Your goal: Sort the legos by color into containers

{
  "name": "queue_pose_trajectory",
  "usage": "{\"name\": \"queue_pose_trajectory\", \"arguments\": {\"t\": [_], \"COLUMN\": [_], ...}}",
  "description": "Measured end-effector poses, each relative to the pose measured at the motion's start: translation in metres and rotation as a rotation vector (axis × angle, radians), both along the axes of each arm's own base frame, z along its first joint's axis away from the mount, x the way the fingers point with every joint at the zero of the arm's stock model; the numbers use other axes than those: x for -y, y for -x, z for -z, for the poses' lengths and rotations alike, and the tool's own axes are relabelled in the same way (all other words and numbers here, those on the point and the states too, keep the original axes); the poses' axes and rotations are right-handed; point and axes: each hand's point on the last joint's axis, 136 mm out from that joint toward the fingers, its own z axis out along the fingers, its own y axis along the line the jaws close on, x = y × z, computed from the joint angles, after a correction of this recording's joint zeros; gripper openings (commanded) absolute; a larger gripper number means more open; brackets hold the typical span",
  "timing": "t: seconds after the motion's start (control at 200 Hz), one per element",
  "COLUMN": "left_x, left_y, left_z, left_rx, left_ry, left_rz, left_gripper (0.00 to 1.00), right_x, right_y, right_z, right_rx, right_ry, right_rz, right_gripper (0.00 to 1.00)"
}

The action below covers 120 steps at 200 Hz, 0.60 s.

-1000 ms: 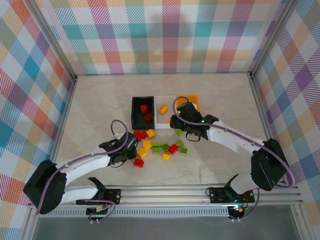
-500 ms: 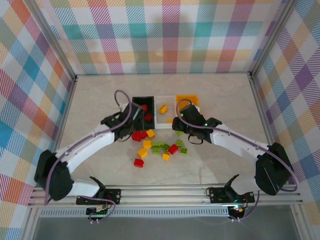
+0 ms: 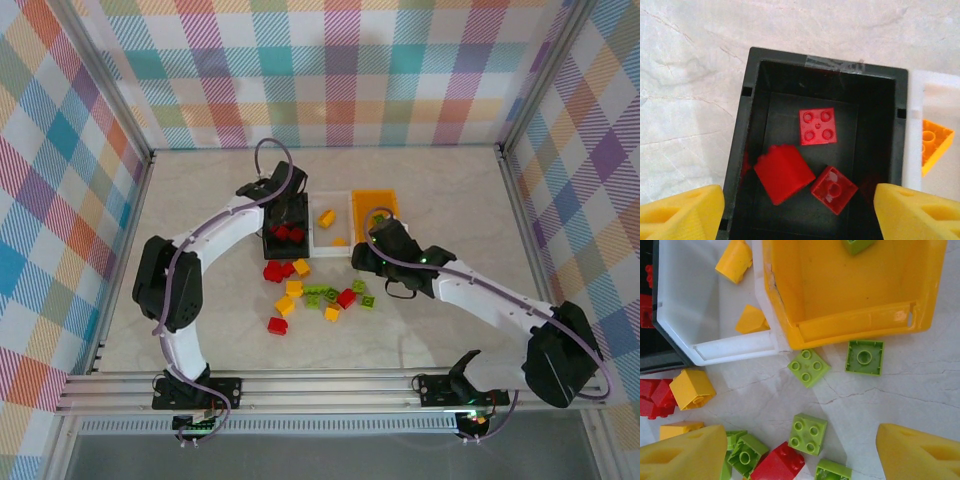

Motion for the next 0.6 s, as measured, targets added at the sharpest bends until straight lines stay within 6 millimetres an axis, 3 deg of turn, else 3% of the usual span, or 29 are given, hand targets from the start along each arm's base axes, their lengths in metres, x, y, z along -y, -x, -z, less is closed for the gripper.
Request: {"name": "queue_pose_trajectory", "arguments": {"t": [0.075,0.155,0.255,0.33,0.425,0.6], "left_x": [0.005,0.004,0.011,0.02,0.025,0.007], "left_y": [0.008,0.029,0.077,0.116,0.167,0.243], "left_z": [-0.009,-0.023,-0.038,-0.039,-0.017,0.061], "left_rx": [0.015,0.035,0.058,0.055,0.001,-0.194], "left_ry": [0.016,0.036,0.068,0.091,0.101,0.034], "left_rz": [0.023,0.045,0.121,0.195,0.282,0.342], "left_gripper": [0.89,0.93,0.96,0.97,0.97,0.96], "right_x": [0.001,0.001,0.001,0.002,0.003,0.002], "right_y": [0.001,0.003,0.005,0.008,0.01,0.011], "right_z": [-0.003,-0.003,0.003,0.009,0.014,0.016], "right_rx": [0.007,0.007,-0.003,-0.017,-0.029,-0.03], "right_ry": [-0.007,-0.017,-0.019,-0.017,-0.016,-0.028], "right_rz": [0.0,-0.001,-0.003,-0.002,-0.002,-0.003], "right_gripper": [0.79,0.79,0.79,0.79,0.79,0.79]}}
